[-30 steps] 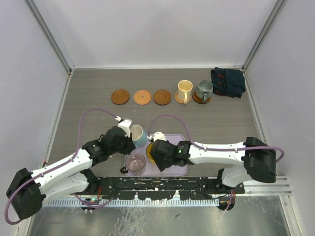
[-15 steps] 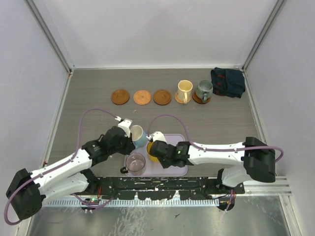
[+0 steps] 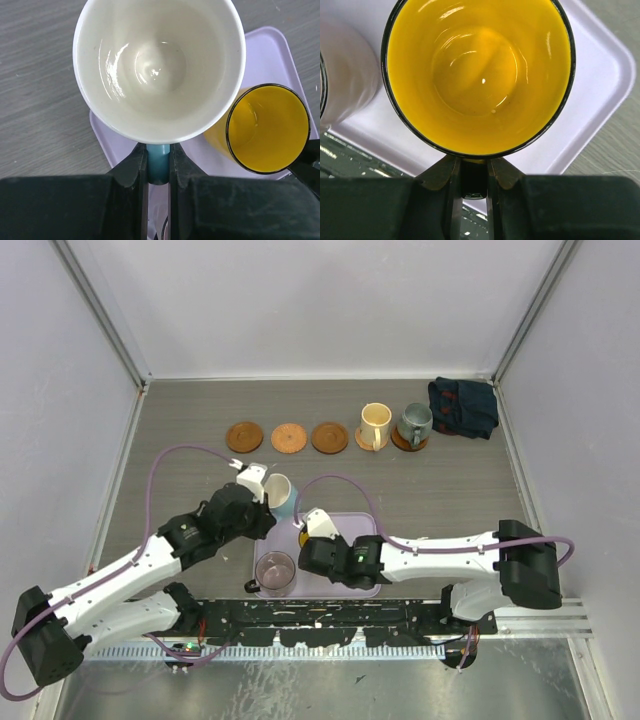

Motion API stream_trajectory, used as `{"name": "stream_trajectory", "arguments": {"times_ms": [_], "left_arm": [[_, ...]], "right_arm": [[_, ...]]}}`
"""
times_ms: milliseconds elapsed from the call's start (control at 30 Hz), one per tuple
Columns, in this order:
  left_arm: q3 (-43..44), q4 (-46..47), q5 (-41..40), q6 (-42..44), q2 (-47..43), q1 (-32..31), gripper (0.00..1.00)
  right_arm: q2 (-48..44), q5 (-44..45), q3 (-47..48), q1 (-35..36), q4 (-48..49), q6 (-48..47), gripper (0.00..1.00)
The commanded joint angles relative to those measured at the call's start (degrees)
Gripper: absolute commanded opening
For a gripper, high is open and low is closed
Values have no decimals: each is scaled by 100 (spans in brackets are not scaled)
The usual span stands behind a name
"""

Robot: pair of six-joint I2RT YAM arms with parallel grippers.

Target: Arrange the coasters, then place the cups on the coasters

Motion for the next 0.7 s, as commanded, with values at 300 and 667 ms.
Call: {"name": "stream_trajectory", "arguments": {"times_ms": [300, 667], "left_arm": [[1392, -143, -2044, -28, 846, -22, 0], [2102, 66, -1399, 15, 1911, 1098, 0]], "right_arm": [[52, 2236, 1339, -667, 514, -261, 1], [541, 1275, 1861, -2417, 2010, -1340, 1]]}}
